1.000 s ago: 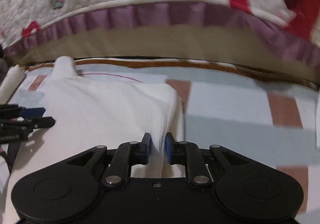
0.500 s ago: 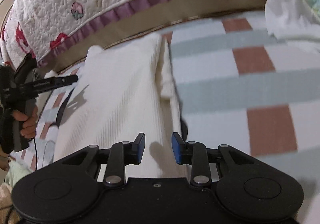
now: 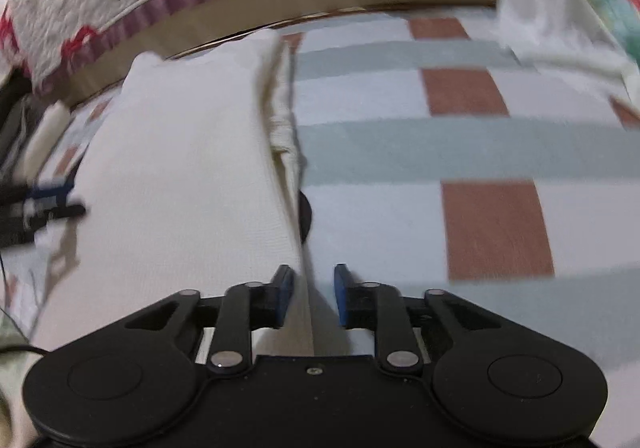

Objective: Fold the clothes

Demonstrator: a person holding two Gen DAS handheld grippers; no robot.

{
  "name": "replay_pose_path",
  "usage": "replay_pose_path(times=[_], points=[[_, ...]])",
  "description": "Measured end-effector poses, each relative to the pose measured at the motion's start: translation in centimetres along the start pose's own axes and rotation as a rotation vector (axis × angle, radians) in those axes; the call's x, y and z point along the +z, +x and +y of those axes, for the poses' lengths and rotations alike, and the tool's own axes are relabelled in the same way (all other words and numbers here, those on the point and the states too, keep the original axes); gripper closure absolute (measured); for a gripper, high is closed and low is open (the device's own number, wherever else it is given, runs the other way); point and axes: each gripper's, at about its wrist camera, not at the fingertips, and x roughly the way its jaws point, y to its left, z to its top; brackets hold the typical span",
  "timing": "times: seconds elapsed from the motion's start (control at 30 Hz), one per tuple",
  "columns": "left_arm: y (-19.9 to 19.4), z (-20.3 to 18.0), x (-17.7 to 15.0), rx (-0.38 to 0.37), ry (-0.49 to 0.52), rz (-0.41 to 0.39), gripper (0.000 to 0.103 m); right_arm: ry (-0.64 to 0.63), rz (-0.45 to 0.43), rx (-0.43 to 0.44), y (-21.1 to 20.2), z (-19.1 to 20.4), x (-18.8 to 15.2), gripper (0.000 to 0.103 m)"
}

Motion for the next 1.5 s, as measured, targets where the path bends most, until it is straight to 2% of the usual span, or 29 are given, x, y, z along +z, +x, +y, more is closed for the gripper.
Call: replay_pose_path(times=[0.07, 0.13, 0.23, 0.3, 0.4, 0.53, 0.57, 0.67, 0.73, 0.87, 0.93, 1.0, 1.07, 1.13, 1.17, 1.2, 1.27, 1.33, 1.4, 1.43, 1.5], points=[[-0.5, 0.1, -1.2, -0.056, -0.042, 0.032, 0.051, 0.063, 0.029, 0.031, -1.4, -0.8, -1.4, 0.065], [-1.1, 0.3, -2.4, -0.125, -0.101, 0.053, 0.051, 0.141, 0.028, 0.041, -4.2, -1.7, -3.6, 0.064], [-1.6, 0.4, -4.0, -0.184, -0.163, 0.065, 0.05, 0.302, -0.008, 0.078, -9.1, -3.1, -7.6, 0.056], [-1.7, 0.3, -4.7, -0.207, -0.184, 0.081, 0.05, 0.391, -0.047, 0.068, -12.6, -3.5, -10.8, 0.053], [-2.0, -0.2, -5.1, -0.189, -0.17, 0.09, 0.05, 0.48, -0.118, -0.003, -16.9, -2.4, -16.5, 0.05], [-2.5, -0.9, -5.4, -0.155, -0.135, 0.096, 0.048, 0.609, -0.196, -0.047, -19.8, -0.7, -23.9, 0.05], [-2.7, -0.9, -5.4, -0.168, -0.14, 0.084, 0.048, 0.64, -0.212, -0.033, -20.1, -0.5, -25.4, 0.05], [-3.1, -0.6, -5.6, -0.239, -0.189, 0.029, 0.049, 0.725, -0.305, 0.126, -19.3, 0.3, -28.7, 0.049], [-3.0, -0.3, -5.8, -0.267, -0.216, 0.04, 0.049, 0.77, -0.293, 0.168, -17.7, 0.6, -29.6, 0.049], [-3.0, -0.2, -6.0, -0.267, -0.203, 0.045, 0.05, 0.851, -0.237, 0.217, -14.0, 1.0, -30.9, 0.048], [-2.9, -0.2, -6.1, -0.271, -0.199, 0.044, 0.049, 0.907, -0.261, 0.268, -12.7, 1.1, -31.5, 0.046], [-2.8, -0.2, -6.1, -0.275, -0.193, 0.043, 0.049, 0.944, -0.298, 0.309, -12.0, 1.3, -31.9, 0.038], [-2.6, -0.3, -6.2, -0.271, -0.188, 0.043, 0.049, 0.943, -0.313, 0.305, -11.5, 1.9, -31.8, 0.036], [-2.5, -0.3, -6.3, -0.264, -0.181, 0.042, 0.049, 0.885, -0.313, 0.274, -11.5, 2.8, -31.1, 0.036], [-2.4, -0.4, -6.4, -0.26, -0.177, 0.041, 0.049, 0.844, -0.327, 0.268, -11.8, 3.3, -30.7, 0.042], [-2.4, -0.4, -6.4, -0.257, -0.173, 0.041, 0.048, 0.801, -0.356, 0.275, -12.2, 3.9, -30.5, 0.061], [-2.4, -0.4, -6.5, -0.253, -0.168, 0.04, 0.048, 0.712, -0.399, 0.26, -13.3, 4.6, -29.9, 0.088], [-2.0, -0.4, -6.5, -0.257, -0.171, 0.05, 0.048, 0.665, -0.422, 0.252, -13.7, 4.9, -29.5, 0.088], [-1.8, -0.4, -6.4, -0.261, -0.172, 0.057, 0.048, 0.669, -0.39, 0.242, -13.2, 4.7, -29.3, 0.086], [-1.8, -0.4, -6.4, -0.261, -0.17, 0.054, 0.048, 0.683, -0.364, 0.23, -12.8, 4.5, -29.4, 0.083], [-1.9, -0.4, -6.5, -0.26, -0.166, 0.047, 0.048, 0.731, -0.314, 0.216, -11.9, 4.3, -29.9, 0.064]])
